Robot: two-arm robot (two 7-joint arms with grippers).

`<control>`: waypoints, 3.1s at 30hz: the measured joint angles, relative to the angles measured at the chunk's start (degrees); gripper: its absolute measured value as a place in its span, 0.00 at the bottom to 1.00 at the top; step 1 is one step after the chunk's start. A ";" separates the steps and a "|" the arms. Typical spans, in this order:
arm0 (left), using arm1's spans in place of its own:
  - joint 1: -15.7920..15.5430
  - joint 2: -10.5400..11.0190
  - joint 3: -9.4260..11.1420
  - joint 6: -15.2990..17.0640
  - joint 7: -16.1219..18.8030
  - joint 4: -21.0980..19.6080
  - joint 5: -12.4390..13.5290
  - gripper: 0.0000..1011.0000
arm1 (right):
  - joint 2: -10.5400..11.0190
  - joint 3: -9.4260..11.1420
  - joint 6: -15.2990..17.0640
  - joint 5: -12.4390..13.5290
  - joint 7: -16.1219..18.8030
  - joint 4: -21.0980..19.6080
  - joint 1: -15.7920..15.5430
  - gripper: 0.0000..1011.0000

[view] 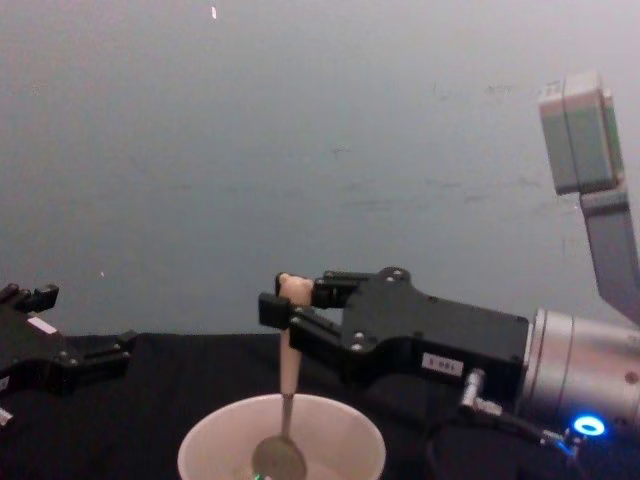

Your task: Pick up the stirring spoon with one hand, stir inside the cup, then place it back in its original position.

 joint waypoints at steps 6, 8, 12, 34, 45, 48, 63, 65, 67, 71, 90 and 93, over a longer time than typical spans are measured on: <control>0.00 0.00 0.00 0.00 0.00 0.00 0.00 0.99 | 0.08 0.79 -0.18 -0.38 -0.69 0.60 0.32 0.21; 0.00 0.00 0.00 0.00 0.00 0.00 0.00 0.99 | 0.26 1.05 -0.18 -0.46 -0.76 0.59 0.27 0.21; 0.00 0.00 0.00 0.00 0.00 0.00 0.00 0.99 | 1.02 1.57 -0.08 -0.48 -0.84 -0.23 -0.37 0.21; 0.00 0.00 0.00 0.00 0.00 0.00 0.00 0.99 | 4.68 1.18 1.81 1.55 1.54 -7.36 -4.82 0.21; 0.00 0.00 0.00 0.00 0.00 0.00 0.00 0.99 | 2.15 -0.22 1.47 1.60 1.71 -4.70 -2.75 0.21; 0.00 0.00 0.00 0.00 0.00 0.00 0.00 0.99 | 1.13 -0.31 0.98 1.12 1.12 -3.07 -1.76 0.21; 0.00 0.00 0.00 0.00 0.00 0.00 0.00 0.99 | 0.64 1.36 0.17 -0.15 -1.01 -0.33 -0.48 0.21; 0.00 0.00 0.00 0.00 0.00 0.00 0.00 0.99 | 0.89 1.65 0.33 -0.12 -1.12 -0.68 -0.75 0.21; 0.00 0.00 0.00 0.00 0.00 0.00 0.01 0.99 | 1.03 1.77 0.42 -0.09 -1.13 -0.96 -0.93 0.21; 0.00 0.00 0.00 0.00 0.00 0.00 0.00 0.99 | 1.44 2.21 0.56 0.22 -1.13 -1.97 -1.39 0.21; 0.00 0.00 0.00 0.00 0.00 0.00 0.00 0.99 | 5.96 6.87 -0.29 6.63 2.24 -9.49 -0.76 0.21; 0.00 0.00 0.00 0.00 0.00 0.00 0.00 0.99 | 6.78 7.35 -0.28 7.47 2.81 -10.08 -0.76 0.21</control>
